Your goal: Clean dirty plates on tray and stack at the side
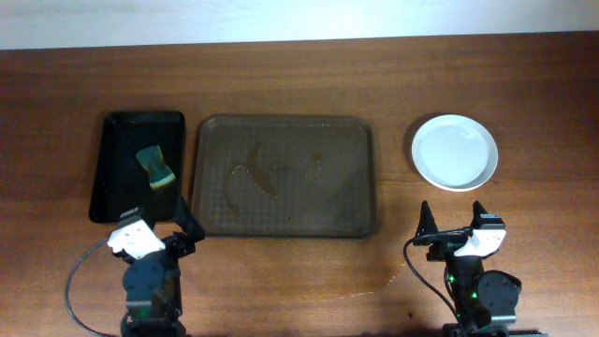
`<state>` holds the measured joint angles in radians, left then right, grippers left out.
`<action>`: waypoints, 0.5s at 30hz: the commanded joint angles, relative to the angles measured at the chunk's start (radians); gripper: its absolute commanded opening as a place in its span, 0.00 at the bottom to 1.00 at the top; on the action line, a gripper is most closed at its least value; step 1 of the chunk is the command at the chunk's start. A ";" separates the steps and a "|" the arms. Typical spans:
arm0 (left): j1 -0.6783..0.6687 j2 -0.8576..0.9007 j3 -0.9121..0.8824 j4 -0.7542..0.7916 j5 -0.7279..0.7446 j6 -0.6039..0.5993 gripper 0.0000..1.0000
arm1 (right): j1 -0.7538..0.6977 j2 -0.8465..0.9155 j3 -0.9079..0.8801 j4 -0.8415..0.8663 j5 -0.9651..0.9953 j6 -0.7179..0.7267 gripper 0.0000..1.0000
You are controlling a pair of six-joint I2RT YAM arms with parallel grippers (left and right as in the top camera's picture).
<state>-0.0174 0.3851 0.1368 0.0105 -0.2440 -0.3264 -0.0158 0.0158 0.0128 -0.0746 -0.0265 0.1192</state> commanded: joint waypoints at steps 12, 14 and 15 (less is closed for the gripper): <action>0.102 -0.289 -0.128 -0.076 0.042 0.023 0.99 | 0.009 -0.008 -0.007 -0.003 0.005 -0.007 0.98; 0.102 -0.319 -0.128 -0.076 0.042 0.029 0.99 | 0.009 -0.008 -0.007 -0.003 0.005 -0.007 0.98; 0.101 -0.332 -0.128 -0.076 0.043 0.028 0.99 | 0.009 -0.008 -0.007 -0.003 0.005 -0.007 0.98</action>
<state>0.0799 0.0891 0.0120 -0.0605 -0.2131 -0.3199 -0.0158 0.0158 0.0128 -0.0746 -0.0265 0.1196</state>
